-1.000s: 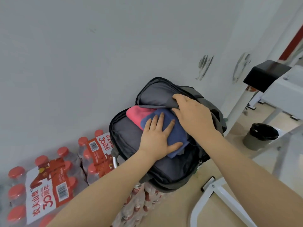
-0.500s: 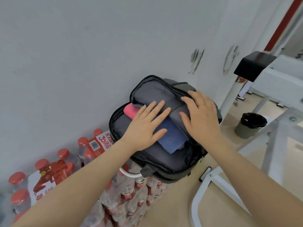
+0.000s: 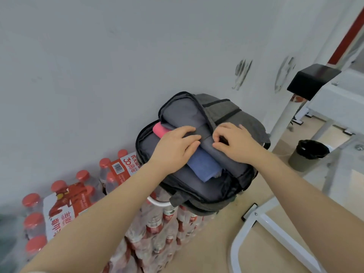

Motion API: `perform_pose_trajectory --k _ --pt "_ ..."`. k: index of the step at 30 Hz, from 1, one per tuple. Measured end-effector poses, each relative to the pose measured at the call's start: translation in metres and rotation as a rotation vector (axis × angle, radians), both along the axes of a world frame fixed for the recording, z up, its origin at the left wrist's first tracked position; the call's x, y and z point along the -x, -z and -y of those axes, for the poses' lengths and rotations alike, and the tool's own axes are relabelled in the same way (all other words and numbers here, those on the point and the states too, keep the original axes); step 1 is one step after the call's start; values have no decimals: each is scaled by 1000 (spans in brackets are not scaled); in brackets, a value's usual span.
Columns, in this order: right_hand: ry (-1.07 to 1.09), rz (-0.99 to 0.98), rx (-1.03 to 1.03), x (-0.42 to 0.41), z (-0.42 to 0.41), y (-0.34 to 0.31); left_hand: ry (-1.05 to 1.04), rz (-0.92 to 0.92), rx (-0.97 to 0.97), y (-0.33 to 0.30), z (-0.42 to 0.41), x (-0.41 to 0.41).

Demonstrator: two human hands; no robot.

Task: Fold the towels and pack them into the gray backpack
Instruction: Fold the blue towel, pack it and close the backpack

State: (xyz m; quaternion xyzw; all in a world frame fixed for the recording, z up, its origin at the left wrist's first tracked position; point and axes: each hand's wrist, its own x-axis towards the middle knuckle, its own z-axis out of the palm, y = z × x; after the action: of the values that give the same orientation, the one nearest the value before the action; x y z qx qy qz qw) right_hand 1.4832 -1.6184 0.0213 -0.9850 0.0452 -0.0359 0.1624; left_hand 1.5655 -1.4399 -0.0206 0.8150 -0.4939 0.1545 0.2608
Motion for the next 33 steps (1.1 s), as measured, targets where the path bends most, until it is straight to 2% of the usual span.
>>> perform_pose_trajectory --k 2,5,7,10,14,17,20,22,24,25,27,29,33 --pt "-41 33 67 2 -14 -1 6 -18 87 -18 -9 4" --pt "184 183 -55 -1 -16 -6 49 56 88 -36 -21 8" --pt "331 104 -99 -8 -11 -10 81 105 24 -40 -27 8" --pt "349 -108 7 -17 -13 -6 84 70 -23 -40 -32 4" --pt "378 -103 -38 -19 -21 -11 75 38 -29 -38 -29 0" --pt "301 24 182 -11 -38 -19 115 123 -42 -45 -16 -10" --pt "127 168 427 0 -64 -15 135 198 -54 -61 1 -26" --pt "-7 245 505 8 -77 -5 160 162 -135 -73 9 -34" --pt "-155 292 535 15 -86 0 238 34 -351 -76 10 -41" --pt "-227 242 534 19 -90 0 272 -6 -497 -74 7 -44" --pt "-285 124 474 25 -96 -4 264 47 -696 -64 -6 -46" --pt "-207 103 400 31 -92 -6 176 106 -753 -49 -25 -49" --pt "32 44 320 48 -74 10 87 60 -711 -15 -65 -46"
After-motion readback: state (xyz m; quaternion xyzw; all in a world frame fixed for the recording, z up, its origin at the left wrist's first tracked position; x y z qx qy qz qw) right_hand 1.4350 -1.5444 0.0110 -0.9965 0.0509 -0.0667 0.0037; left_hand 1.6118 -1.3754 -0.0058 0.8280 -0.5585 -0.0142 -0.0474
